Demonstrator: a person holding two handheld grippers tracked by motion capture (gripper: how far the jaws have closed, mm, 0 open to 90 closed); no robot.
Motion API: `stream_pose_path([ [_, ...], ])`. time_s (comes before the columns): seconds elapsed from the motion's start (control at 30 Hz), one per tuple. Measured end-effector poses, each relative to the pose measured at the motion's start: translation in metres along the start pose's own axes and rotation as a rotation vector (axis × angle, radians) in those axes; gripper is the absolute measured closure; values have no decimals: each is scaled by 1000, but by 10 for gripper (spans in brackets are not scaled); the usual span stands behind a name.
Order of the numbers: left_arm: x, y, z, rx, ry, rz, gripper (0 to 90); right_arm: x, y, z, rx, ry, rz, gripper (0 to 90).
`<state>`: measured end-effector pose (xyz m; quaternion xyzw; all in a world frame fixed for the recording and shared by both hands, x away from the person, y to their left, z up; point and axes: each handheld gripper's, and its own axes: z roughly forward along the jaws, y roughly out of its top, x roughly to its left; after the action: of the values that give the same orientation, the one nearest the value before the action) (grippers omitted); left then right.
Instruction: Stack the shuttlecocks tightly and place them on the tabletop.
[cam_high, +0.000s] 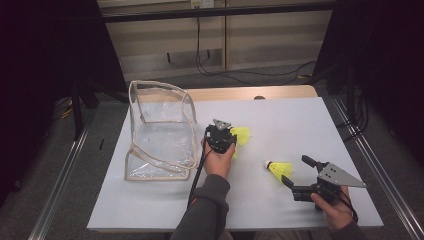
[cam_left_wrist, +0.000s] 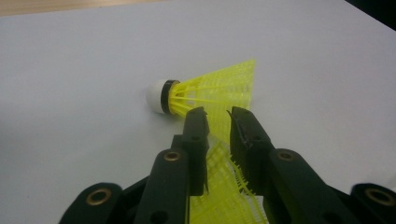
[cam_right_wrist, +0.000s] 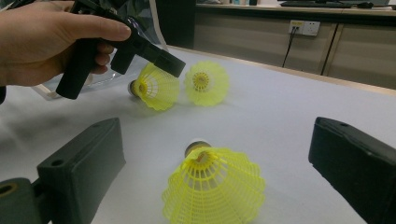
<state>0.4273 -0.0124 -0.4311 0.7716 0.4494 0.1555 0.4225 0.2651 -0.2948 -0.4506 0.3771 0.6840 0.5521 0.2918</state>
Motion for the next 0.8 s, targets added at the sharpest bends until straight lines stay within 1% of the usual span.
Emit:
stream_pose_path([
  [0.07, 0, 0, 0, -8, 0, -5, 787, 0, 0, 0, 0, -2, -1, 27],
  [0.13, 1, 1, 0, -6, 2, 0, 800, 0, 0, 0, 1, -2, -1, 27],
  [0.37, 0, 6, 1, -16, -1, -11, 801, 0, 0, 0, 1, -1, -2, 27],
  [0.47, 0, 5, 2, -17, -11, -14, 789, 0, 0, 0, 1, 1, 0, 27],
  [0.57, -1, 5, 3, -15, -6, -5, 784, 0, 0, 0, 2, -1, 1, 27],
  [0.67, -1, 6, 0, -17, 0, 2, 757, 0, 0, 0, 1, -1, 0, 27],
  [0.77, -1, 7, -3, -19, 2, -9, 747, 0, 0, 0, 2, -2, -2, 27],
  [0.8, -1, 8, -4, -20, -2, -6, 746, 0, 0, 0, 2, -2, -1, 27],
])
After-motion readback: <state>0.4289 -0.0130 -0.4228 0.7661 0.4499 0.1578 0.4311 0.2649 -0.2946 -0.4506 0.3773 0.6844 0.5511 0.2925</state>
